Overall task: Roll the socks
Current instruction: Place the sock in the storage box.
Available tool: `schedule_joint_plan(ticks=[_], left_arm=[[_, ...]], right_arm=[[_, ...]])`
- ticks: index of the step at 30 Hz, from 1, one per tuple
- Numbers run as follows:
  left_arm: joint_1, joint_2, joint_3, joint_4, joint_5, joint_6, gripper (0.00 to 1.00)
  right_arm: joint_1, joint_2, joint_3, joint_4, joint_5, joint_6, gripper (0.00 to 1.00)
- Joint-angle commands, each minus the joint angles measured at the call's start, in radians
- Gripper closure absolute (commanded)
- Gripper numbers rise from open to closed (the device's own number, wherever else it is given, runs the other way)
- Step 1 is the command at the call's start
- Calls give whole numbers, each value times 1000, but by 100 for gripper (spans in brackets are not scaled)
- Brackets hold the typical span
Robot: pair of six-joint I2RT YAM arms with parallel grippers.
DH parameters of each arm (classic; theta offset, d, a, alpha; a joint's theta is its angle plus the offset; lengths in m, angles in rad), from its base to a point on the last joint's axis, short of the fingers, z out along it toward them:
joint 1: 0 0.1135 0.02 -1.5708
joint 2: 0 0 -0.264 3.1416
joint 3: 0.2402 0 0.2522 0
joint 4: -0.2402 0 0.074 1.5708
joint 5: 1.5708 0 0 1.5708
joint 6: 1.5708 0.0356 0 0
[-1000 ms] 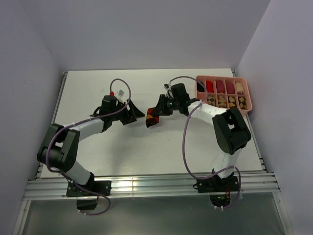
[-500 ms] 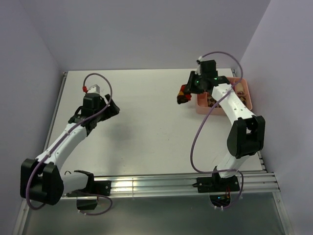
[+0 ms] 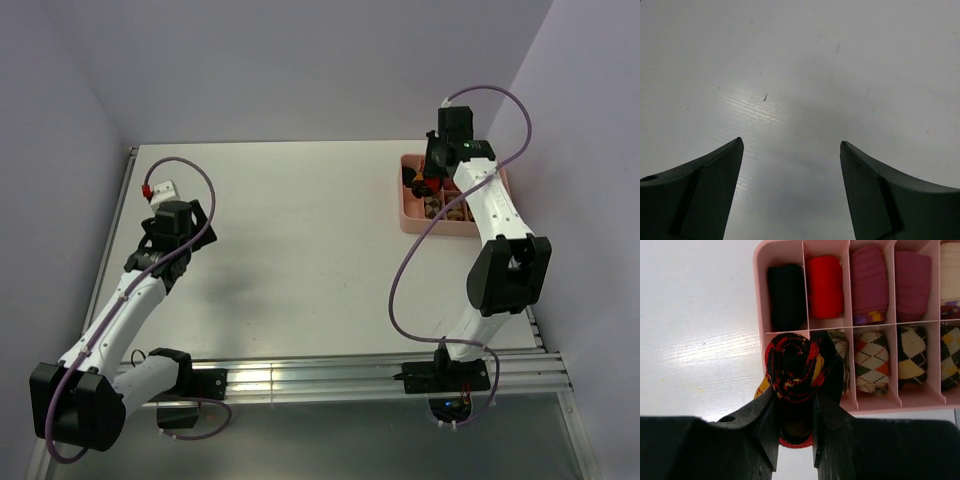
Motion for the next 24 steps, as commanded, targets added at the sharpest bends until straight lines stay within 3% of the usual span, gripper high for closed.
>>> schedule_joint_plan(ticks=[1, 15, 24], left_arm=[[3, -26, -5, 9, -91, 29, 17], [3, -15, 4, 11, -125, 26, 18], [3, -9, 4, 11, -129, 24, 18]], right_arm=[[2, 37, 4, 85, -1, -54, 100], [19, 118, -138, 231, -119, -66, 100], [-24, 123, -207, 275, -300, -12, 100]])
